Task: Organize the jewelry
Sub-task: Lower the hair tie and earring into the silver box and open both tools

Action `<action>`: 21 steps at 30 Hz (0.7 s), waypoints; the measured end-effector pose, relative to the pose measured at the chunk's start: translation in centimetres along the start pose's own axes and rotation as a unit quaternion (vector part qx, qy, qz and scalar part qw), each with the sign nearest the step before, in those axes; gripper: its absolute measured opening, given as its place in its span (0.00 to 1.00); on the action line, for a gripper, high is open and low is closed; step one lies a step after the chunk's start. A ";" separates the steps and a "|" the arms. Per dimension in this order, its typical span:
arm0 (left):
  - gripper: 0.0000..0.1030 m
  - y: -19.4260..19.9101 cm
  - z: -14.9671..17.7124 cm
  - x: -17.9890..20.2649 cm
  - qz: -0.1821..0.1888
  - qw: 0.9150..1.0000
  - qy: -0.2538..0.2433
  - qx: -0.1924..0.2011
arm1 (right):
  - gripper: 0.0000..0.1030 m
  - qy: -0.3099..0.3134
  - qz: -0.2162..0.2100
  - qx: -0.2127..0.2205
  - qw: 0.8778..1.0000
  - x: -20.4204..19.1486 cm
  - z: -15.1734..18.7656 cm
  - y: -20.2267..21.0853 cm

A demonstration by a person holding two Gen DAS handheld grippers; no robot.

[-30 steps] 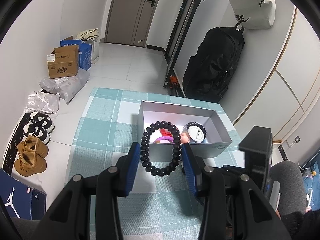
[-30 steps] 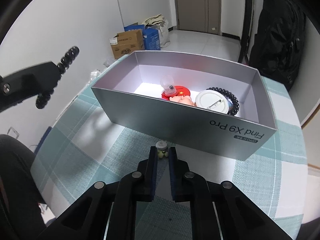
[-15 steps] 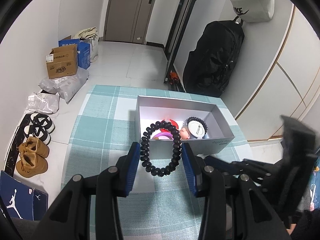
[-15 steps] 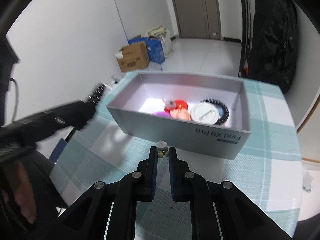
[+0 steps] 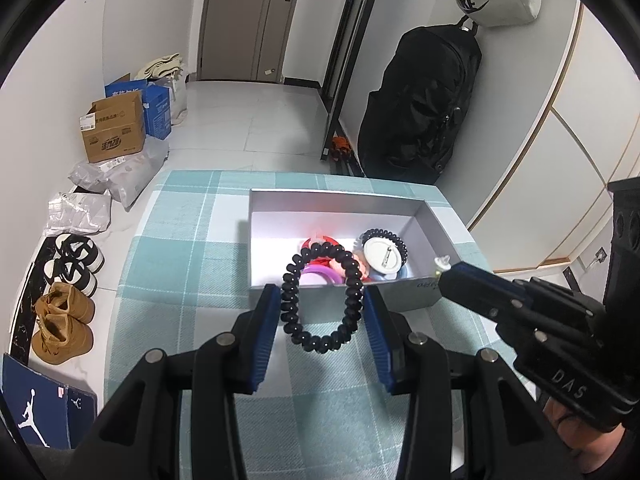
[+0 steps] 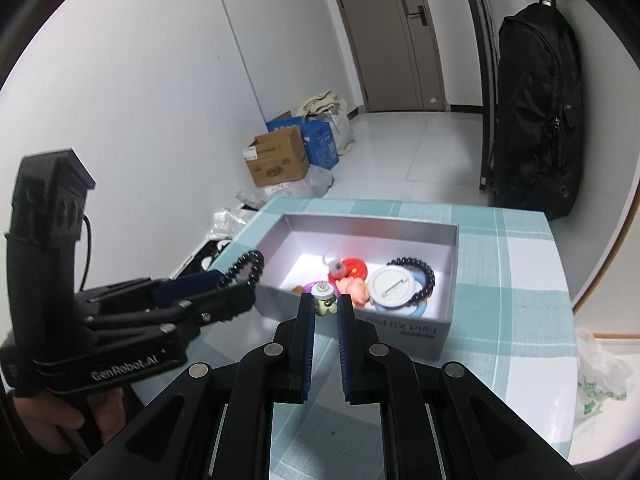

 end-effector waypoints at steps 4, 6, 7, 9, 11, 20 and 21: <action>0.36 -0.4 -0.6 0.5 0.003 1.000 -0.006 0.003 | 0.10 -0.005 -0.014 0.002 1.000 0.5 -0.4 -0.4; 0.36 -0.7 -0.8 0.7 0.005 1.000 -0.009 0.004 | 0.10 -0.010 -0.023 0.003 1.000 0.7 -0.6 -0.4; 0.36 -0.8 -1.0 0.7 0.005 1.000 -0.010 0.004 | 0.10 -0.009 -0.024 0.004 1.000 0.7 -0.8 -0.5; 0.36 -1.2 -1.3 0.7 0.005 1.000 -0.010 0.004 | 0.10 -0.010 -0.028 0.005 1.000 0.9 -1.1 -0.7; 0.36 -1.5 -1.6 0.7 -0.001 1.000 -0.013 0.005 | 0.10 -0.014 -0.031 0.005 0.999 1.2 -1.4 -0.9; 0.36 -2.9 -2.7 0.4 0.008 1.000 -0.006 -0.008 | 0.10 -0.042 -0.043 0.009 0.998 2.9 -3.0 -2.1; 0.36 -3.0 -2.9 0.3 0.009 1.000 -0.007 -0.009 | 0.10 -0.044 -0.047 0.009 0.998 3.0 -3.2 -2.2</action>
Point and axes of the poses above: each gripper's, at about its wrist camera, not at the fingertips, and y roughly against the way its jaws point, x to its right, z to its underside, the point moved 7 cm from there along -y, roughly the way its jaws point, and after that the axes turned 4 degrees about z, right-handed, at the moved point
